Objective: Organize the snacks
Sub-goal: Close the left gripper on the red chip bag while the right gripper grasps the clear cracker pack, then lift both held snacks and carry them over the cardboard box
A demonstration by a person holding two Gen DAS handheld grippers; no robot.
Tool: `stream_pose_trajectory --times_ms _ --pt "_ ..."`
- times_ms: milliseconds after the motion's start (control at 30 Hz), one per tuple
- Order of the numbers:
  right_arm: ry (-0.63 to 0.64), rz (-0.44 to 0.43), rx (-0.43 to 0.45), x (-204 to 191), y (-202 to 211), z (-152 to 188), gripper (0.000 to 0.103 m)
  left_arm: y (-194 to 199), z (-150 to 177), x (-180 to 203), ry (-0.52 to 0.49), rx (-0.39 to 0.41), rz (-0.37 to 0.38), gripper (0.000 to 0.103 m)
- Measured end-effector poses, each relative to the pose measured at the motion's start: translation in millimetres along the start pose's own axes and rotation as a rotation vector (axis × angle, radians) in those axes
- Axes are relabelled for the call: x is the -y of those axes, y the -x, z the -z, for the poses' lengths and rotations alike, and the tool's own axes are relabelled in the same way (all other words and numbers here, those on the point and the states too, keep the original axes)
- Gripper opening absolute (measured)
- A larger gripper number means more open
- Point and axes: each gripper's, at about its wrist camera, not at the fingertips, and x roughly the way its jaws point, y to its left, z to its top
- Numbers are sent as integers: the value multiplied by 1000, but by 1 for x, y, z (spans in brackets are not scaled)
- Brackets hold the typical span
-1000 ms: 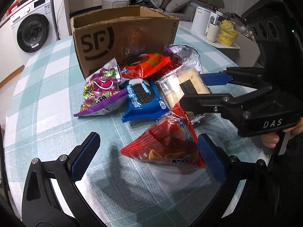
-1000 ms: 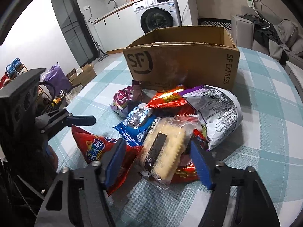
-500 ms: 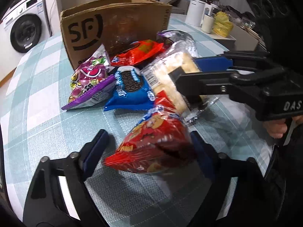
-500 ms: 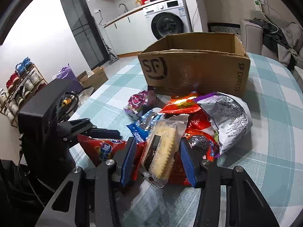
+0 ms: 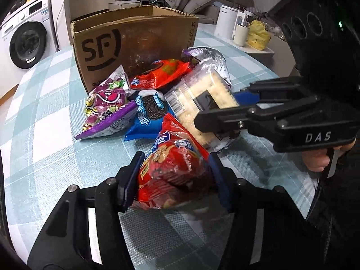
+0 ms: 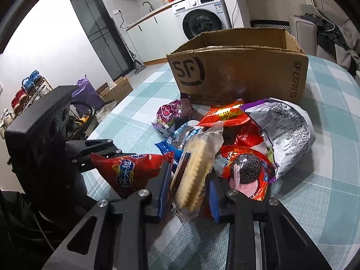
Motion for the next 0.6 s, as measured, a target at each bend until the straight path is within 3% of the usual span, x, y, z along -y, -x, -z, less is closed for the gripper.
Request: stream_pose_trajectory --times_ms 233,600 --pt "-9 -9 21 -1 2 2 20 9 -2 -12 45 27 -5 55" --pt "12 0 71 -6 12 -1 16 29 -5 -31 95 81 -18 55"
